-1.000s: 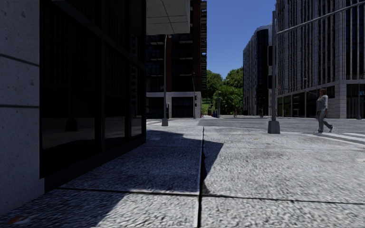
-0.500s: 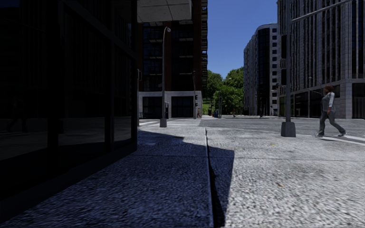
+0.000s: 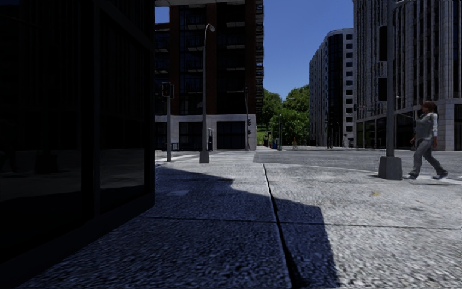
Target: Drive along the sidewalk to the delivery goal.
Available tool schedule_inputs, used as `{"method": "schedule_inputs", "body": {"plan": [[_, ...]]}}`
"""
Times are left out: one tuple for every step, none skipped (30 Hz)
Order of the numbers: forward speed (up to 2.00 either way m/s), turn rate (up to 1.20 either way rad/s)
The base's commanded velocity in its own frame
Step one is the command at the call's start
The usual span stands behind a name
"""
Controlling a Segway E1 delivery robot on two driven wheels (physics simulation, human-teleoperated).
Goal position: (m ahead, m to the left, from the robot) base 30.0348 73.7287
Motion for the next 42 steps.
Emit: {"method": "schedule_inputs", "body": {"plan": [[2.0, 0.14], [2.0, 0.24], [2.0, 0.24], [2.0, 0.27], [2.0, 0.28], [2.0, 0.23], [2.0, 0.23], [2.0, 0.09], [2.0, 0.0], [2.0, 0.0], [2.0, 0.0], [2.0, 0.0], [2.0, 0.0], [2.0, 0.0], [2.0, 0.0], [2.0, 0.0], [2.0, 0.0], [2.0, 0.0], [2.0, 0.0], [2.0, 0.0], [2.0, 0.0], [2.0, 0.0], [2.0, 0.0], [2.0, 0.0], [2.0, 0.0], [2.0, 0.0], [2.0, 0.0], [2.0, 0.0], [2.0, 0.0], [2.0, 0.07], [2.0, 0.21], [2.0, 0.28], [2.0, 0.28], [2.0, 0.3], [2.0, 0.31], [2.0, 0.31], [2.0, 0.31], [2.0, 0.31], [2.0, 0.31], [2.0, 0.31], [2.0, 0.31], [2.0, 0.31]]}}
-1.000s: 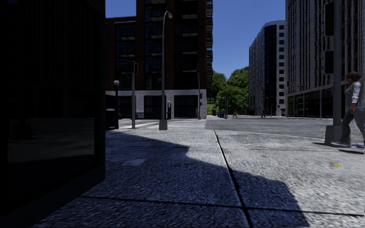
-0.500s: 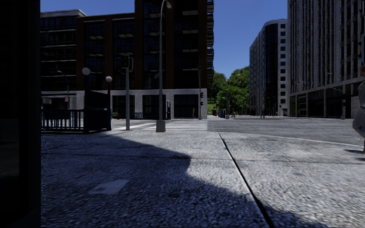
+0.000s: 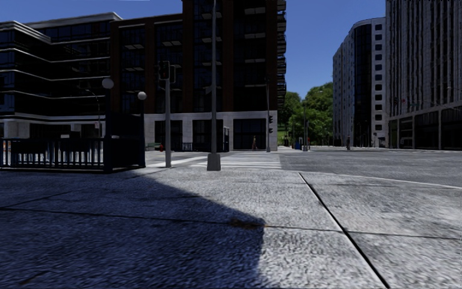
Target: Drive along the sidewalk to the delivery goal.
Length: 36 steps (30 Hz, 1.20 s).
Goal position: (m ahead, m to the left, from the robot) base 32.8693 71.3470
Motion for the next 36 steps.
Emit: {"method": "schedule_inputs", "body": {"plan": [[2.0, 0.3], [2.0, 0.28], [2.0, 0.27], [2.0, 0.27], [2.0, 0.24], [2.0, 0.17], [2.0, 0.12], [2.0, 0.12], [2.0, 0.02], [2.0, 0.0], [2.0, 0.0], [2.0, 0.0], [2.0, 0.0], [2.0, 0.0], [2.0, 0.0], [2.0, 0.0], [2.0, 0.0], [2.0, 0.0], [2.0, 0.0], [2.0, 0.0], [2.0, 0.0], [2.0, 0.0], [2.0, 0.0], [2.0, 0.0], [2.0, 0.0], [2.0, 0.0], [2.0, 0.0], [2.0, 0.0], [2.0, 0.0], [2.0, 0.0], [2.0, 0.0], [2.0, 0.0], [2.0, 0.0], [2.0, 0.0], [2.0, 0.0], [2.0, 0.0]]}}
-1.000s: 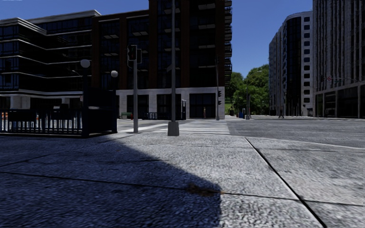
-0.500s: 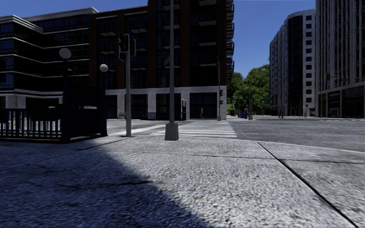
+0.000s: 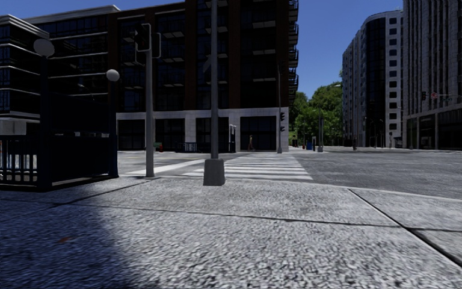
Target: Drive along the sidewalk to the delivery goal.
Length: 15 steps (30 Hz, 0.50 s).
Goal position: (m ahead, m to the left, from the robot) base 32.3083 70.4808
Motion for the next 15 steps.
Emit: {"method": "schedule_inputs", "body": {"plan": [[2.0, 0.0], [2.0, 0.0], [2.0, 0.0], [2.0, 0.0], [2.0, -0.04], [2.0, -0.04], [2.0, -0.16], [2.0, -0.22], [2.0, -0.27], [2.0, -0.27], [2.0, -0.34], [2.0, -0.35], [2.0, -0.36], [2.0, -0.36], [2.0, -0.36]]}}
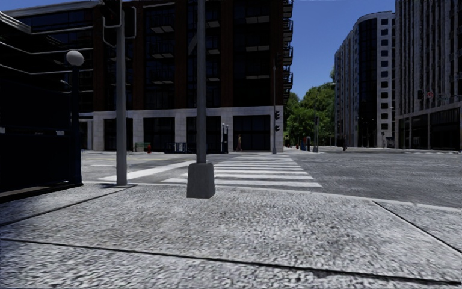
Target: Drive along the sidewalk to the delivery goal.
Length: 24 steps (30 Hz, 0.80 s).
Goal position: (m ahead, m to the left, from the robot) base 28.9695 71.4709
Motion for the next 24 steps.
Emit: {"method": "schedule_inputs", "body": {"plan": [[2.0, -0.36], [2.0, -0.36], [2.0, -0.36], [2.0, -0.36], [2.0, -0.36], [2.0, -0.28], [2.0, -0.28], [2.0, 0.0], [2.0, 0.0], [2.0, 0.0], [2.0, 0.0], [2.0, 0.0], [2.0, 0.0], [2.0, -0.14], [2.0, -0.14], [2.0, -0.31], [2.0, -0.42], [2.0, -0.54], [2.0, -0.54], [2.0, -0.6], [2.0, -0.61], [2.0, -0.62], [2.0, -0.62], [2.0, -0.62]]}}
